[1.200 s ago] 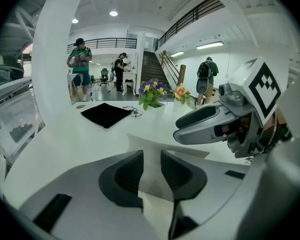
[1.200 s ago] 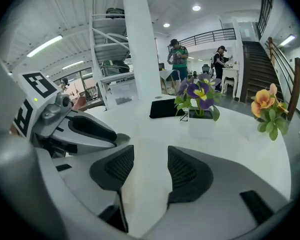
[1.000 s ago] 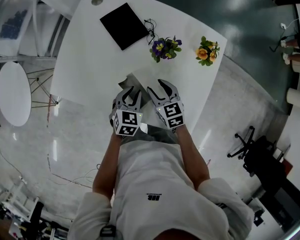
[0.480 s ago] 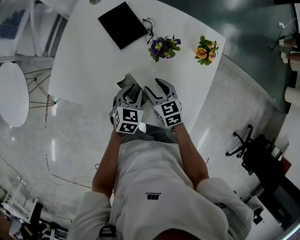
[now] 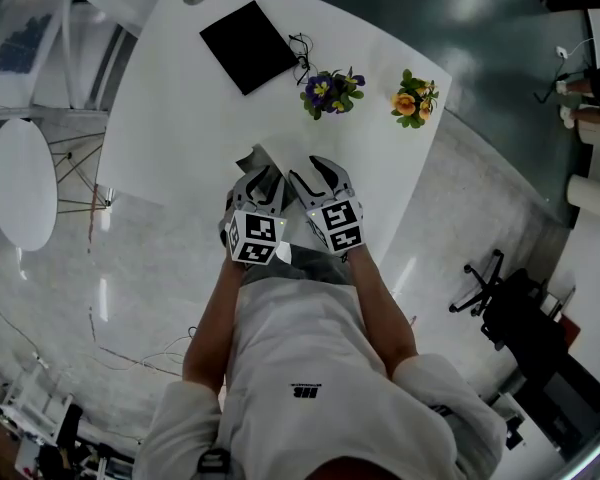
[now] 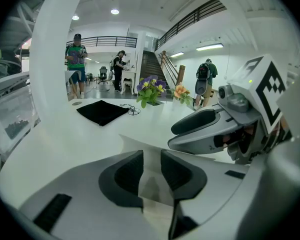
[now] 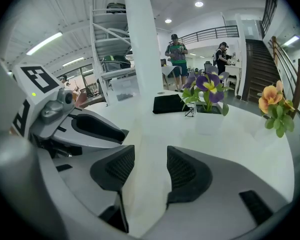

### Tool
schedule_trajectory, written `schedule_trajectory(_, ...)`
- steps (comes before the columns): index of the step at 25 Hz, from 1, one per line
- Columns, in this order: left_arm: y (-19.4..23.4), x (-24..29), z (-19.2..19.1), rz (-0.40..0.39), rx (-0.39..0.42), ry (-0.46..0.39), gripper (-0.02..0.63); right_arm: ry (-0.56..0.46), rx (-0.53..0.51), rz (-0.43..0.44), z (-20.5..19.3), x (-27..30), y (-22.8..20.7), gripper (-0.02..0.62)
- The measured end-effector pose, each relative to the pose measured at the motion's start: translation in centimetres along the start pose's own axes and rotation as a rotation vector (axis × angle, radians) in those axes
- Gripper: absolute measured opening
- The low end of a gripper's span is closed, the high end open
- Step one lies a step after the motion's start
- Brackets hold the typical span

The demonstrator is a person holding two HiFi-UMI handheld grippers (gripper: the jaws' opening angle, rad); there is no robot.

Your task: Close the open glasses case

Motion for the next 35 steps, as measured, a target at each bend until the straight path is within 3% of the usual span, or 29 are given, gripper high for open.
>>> schedule_trajectory(35,0.8,-2.1,-1.6,0.018,-0.016,-0.001,0.123,-0.009,-0.022,0.018,0.1,0.1,2.8,0.202)
Point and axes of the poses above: the fingertips, and each gripper's own axes: x forward along the fingers, y to its left, z out of its top, the point moved 7 cm from there along -x, backward along the fingers, and after that the axes turned 13 degrees about -y, right-handed, at the moved point
